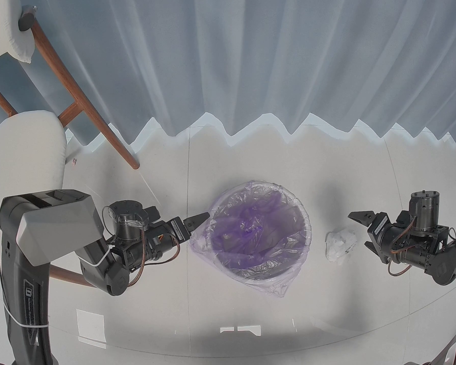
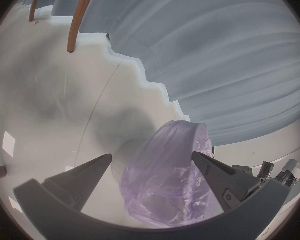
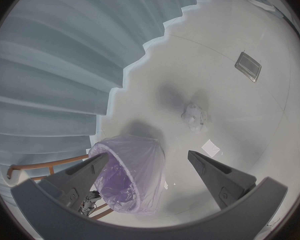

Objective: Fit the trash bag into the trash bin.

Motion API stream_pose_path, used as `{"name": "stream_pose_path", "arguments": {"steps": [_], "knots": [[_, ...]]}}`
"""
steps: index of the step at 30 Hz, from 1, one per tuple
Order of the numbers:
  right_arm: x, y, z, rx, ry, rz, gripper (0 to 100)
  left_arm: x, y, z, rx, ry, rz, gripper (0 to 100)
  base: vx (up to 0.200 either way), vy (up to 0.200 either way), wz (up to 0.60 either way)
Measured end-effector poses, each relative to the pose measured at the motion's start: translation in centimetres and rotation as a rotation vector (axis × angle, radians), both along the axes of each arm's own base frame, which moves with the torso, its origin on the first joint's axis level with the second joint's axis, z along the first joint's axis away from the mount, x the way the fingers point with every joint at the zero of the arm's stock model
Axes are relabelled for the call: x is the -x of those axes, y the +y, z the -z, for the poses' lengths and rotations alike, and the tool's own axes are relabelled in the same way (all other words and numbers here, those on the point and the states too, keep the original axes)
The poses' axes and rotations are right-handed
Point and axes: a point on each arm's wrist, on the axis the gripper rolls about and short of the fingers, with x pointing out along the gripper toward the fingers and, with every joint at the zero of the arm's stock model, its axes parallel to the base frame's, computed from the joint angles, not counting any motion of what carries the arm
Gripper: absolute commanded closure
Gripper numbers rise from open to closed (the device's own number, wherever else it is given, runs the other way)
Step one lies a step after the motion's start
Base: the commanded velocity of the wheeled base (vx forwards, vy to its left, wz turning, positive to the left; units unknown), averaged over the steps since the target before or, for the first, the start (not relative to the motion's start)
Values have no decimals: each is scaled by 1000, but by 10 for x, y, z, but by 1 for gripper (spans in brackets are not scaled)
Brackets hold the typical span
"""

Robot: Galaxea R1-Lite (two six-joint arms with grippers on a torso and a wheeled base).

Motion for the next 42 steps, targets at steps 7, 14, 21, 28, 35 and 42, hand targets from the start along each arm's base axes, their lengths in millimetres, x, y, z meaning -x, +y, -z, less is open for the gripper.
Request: {"name": "stream_pose_path", "arguments": {"steps": [7,14,21,28,35,42], "knots": [[3,2,-2,-2,-6,-8,0,-15,2,4,9,-24,-16,0,0,0,0],[4,2,-1,-2,-4,-12,0,-29,6,10,-4,8,-40,0,0,0,0],[5,3,-1,-1,-3,-13,0,-34,-2,3,4,-30,-45,0,0,0,0],[5,3,0,1,0,-14,0,-18,-17,-15,10,-51,-14,0,0,0,0],[7,2,2,3,9,-14,0,4,-15,-35,10,-55,-1,0,0,0,0],[7,2,3,4,14,-15,0,3,10,-38,2,-44,-72,0,0,0,0]]}}
